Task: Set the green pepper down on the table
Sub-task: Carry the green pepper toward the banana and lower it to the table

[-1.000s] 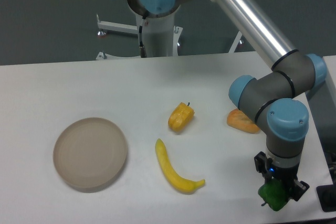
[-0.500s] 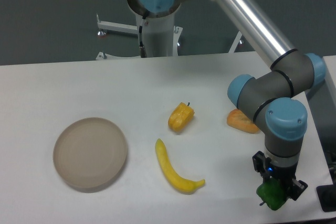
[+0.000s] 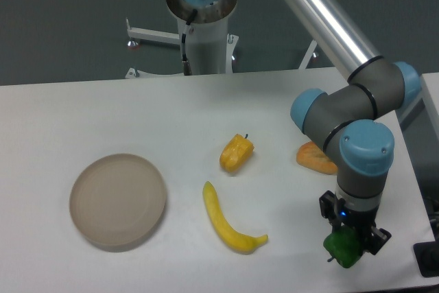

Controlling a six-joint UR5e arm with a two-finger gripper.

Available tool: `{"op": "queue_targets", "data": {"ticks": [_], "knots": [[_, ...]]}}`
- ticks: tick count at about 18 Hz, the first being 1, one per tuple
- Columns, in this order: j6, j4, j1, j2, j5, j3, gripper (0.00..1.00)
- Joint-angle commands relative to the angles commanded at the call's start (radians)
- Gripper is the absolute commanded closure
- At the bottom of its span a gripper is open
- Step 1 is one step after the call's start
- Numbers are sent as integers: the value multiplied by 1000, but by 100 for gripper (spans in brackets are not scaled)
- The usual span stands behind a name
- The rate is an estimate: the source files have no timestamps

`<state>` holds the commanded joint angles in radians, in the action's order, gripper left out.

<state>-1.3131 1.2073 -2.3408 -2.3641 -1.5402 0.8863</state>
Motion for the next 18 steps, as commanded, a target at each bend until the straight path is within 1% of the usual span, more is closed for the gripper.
{"op": "queue_targets", "data": {"ticks": [2, 5, 9, 13, 14, 16, 18], "knots": [[0, 3, -3, 49, 9, 58, 66], [-2, 2, -5, 127, 17, 167, 66], [-2, 2, -3, 201, 52, 282, 66], [11, -6, 15, 224, 54, 379, 66], [68, -12, 32, 223, 54, 394, 66], [179, -17, 49, 218, 58, 396, 66], [276, -43, 69, 209, 69, 398, 66]]}}
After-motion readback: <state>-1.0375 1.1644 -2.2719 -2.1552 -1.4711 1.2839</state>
